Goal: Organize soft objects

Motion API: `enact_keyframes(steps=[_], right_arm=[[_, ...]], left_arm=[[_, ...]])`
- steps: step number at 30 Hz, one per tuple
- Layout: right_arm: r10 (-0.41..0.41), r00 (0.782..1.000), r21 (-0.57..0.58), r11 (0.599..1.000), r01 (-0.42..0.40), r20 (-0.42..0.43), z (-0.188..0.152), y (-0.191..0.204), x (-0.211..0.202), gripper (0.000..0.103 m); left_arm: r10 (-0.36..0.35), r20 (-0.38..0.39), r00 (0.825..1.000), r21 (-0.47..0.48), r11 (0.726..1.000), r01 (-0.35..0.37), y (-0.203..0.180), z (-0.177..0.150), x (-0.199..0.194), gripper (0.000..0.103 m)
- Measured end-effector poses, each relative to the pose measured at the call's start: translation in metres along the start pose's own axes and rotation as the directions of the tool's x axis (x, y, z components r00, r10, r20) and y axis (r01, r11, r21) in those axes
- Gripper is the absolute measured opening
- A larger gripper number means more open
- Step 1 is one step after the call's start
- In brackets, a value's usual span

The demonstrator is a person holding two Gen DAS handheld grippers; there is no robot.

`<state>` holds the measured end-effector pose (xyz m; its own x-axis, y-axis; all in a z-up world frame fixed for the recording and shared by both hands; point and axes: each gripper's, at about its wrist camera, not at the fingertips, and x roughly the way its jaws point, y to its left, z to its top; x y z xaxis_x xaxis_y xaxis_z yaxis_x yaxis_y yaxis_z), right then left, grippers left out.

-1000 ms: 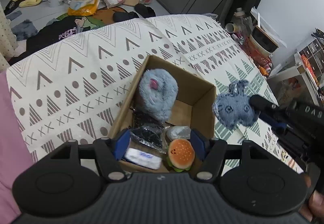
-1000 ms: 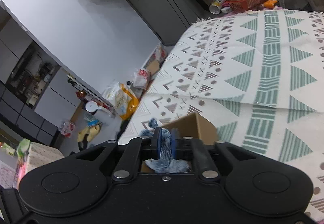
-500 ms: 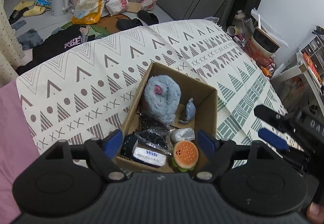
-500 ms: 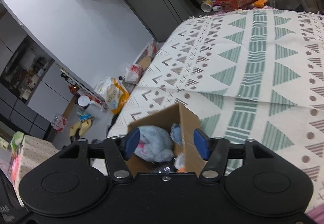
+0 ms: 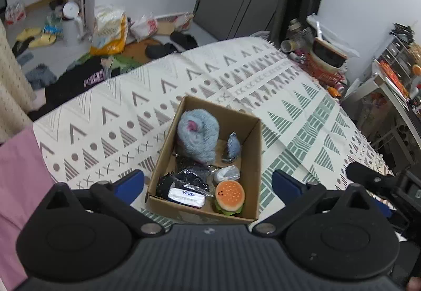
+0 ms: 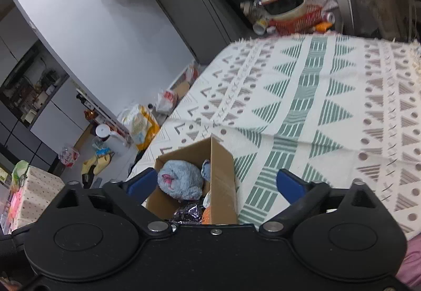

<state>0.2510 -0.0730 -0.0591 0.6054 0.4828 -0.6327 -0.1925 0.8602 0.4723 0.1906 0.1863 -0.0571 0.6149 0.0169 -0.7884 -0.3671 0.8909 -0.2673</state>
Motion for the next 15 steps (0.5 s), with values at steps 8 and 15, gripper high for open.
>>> enact_keyframes(steps=[8,15], right_arm=[[-0.022,0.998,0.005,1.0,0.021,0.058,-0.003,-0.017,-0.038,0.103],[-0.032,0.997,-0.003,0.999,0.032,0.074,-0.005,-0.023,-0.065,0.103]], left_arm=[[-0.034,0.058,0.998,0.051,0.998,0.031,-0.019,-0.011,-0.033,0.103],[-0.027,0.092,0.995,0.072,0.997,0.02,-0.027,-0.024,-0.059,0.103]])
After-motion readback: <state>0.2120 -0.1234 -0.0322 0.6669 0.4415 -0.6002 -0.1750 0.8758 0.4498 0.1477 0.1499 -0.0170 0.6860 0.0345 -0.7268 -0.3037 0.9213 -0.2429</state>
